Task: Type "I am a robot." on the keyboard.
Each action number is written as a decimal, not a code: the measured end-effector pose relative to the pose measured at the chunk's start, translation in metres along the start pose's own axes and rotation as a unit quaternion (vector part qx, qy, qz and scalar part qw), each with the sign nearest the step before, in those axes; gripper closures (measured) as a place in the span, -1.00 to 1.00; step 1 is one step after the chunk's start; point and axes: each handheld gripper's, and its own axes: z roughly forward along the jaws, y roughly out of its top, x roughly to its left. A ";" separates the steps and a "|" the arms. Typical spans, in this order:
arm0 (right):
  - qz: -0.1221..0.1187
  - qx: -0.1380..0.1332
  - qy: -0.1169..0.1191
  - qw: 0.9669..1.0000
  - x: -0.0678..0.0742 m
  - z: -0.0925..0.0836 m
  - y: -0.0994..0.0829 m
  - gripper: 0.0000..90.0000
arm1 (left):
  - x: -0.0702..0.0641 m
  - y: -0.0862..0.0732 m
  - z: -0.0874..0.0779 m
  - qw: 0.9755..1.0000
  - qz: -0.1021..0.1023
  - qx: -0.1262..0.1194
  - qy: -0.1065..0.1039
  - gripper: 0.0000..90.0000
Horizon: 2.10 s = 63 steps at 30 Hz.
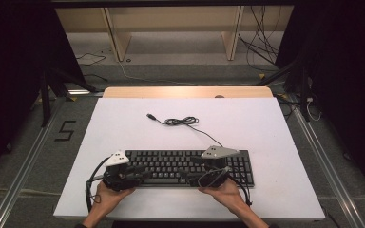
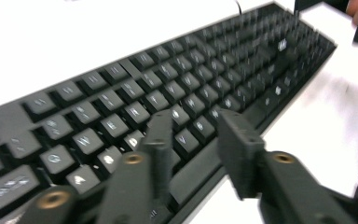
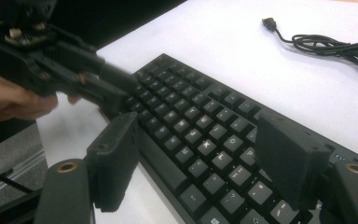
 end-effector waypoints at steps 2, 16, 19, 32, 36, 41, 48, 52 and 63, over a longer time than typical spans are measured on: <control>0.001 -0.001 0.000 1.000 0.000 0.000 0.000 -0.30 | 0.004 0.000 -0.004 1.000 -0.012 -0.012 0.002 0.20; -0.003 -0.003 0.002 1.000 0.001 -0.001 -0.001 -0.31 | 0.027 0.001 -0.023 0.995 -0.068 -0.060 0.045 -0.14; -0.003 -0.003 0.002 1.000 0.001 -0.001 -0.001 -0.31 | 0.032 0.000 -0.025 0.994 -0.077 -0.059 0.055 -0.16; -0.001 0.001 0.003 1.000 0.001 0.000 -0.001 -0.31 | 0.039 -0.004 -0.022 0.994 -0.066 -0.025 0.080 0.71; -0.002 0.001 0.004 1.000 0.001 0.001 -0.002 -0.31 | 0.038 -0.004 -0.017 0.995 -0.057 -0.007 0.081 0.92; -0.002 0.001 0.004 1.000 0.001 0.001 -0.002 -0.31 | 0.035 -0.004 -0.008 0.995 -0.045 0.015 0.083 0.97; -0.002 0.001 0.004 1.000 0.001 0.001 -0.002 -0.31 | 0.034 -0.005 -0.001 0.995 -0.043 0.031 0.087 0.98; -0.003 0.002 0.004 1.000 0.001 0.001 -0.002 -0.31 | 0.034 -0.006 0.001 0.995 -0.042 0.037 0.088 0.98; -0.003 0.003 0.004 1.000 0.002 0.002 -0.002 -0.31 | 0.032 -0.008 0.008 0.993 -0.036 0.059 0.097 0.98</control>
